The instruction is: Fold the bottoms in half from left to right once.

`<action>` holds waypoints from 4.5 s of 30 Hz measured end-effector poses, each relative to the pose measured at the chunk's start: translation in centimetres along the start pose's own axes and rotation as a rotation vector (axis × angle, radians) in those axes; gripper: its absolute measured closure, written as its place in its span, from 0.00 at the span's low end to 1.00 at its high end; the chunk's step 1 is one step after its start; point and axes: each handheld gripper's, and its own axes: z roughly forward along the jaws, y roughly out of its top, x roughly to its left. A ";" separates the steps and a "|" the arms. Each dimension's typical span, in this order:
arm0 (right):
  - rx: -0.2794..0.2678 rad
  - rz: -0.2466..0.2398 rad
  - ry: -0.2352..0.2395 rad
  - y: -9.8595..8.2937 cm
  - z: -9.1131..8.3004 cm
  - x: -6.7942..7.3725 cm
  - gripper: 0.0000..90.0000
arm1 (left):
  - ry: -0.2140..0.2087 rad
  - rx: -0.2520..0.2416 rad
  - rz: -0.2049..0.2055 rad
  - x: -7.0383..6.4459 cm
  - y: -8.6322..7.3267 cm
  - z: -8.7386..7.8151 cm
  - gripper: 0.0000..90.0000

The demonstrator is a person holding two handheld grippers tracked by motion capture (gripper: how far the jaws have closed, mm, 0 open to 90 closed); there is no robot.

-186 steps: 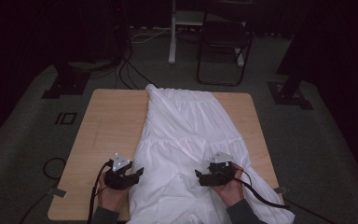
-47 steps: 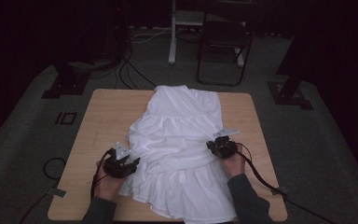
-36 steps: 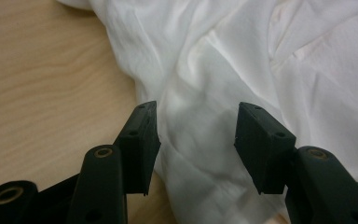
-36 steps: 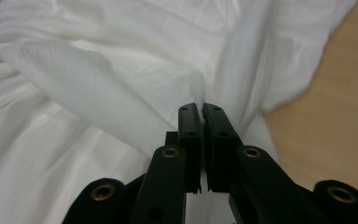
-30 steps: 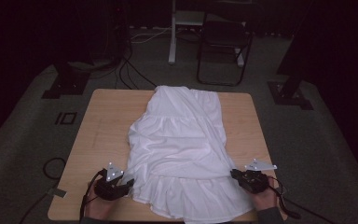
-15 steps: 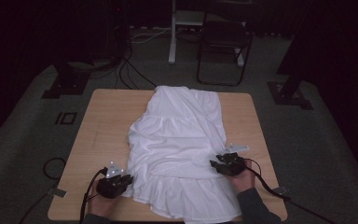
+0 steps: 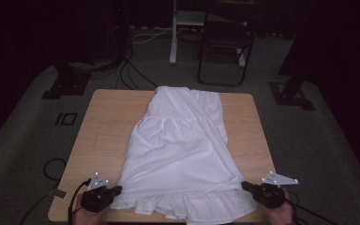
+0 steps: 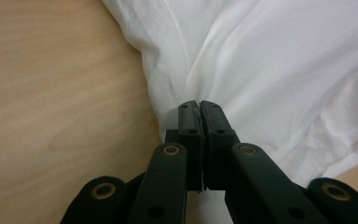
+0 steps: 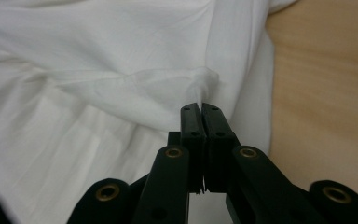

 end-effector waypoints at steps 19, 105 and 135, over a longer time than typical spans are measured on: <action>0.095 -0.076 0.071 -0.4 3.5 2.5 0.51 | -0.017 0.017 0.063 -1.5 -0.1 1.0 0.59; 0.030 0.163 -0.298 14.7 19.0 -10.0 0.99 | 0.145 -0.018 -0.067 7.0 12.7 11.7 0.98; 0.025 0.004 -0.121 7.8 8.3 -2.4 0.58 | 0.107 -0.123 -0.014 1.9 5.2 2.5 0.58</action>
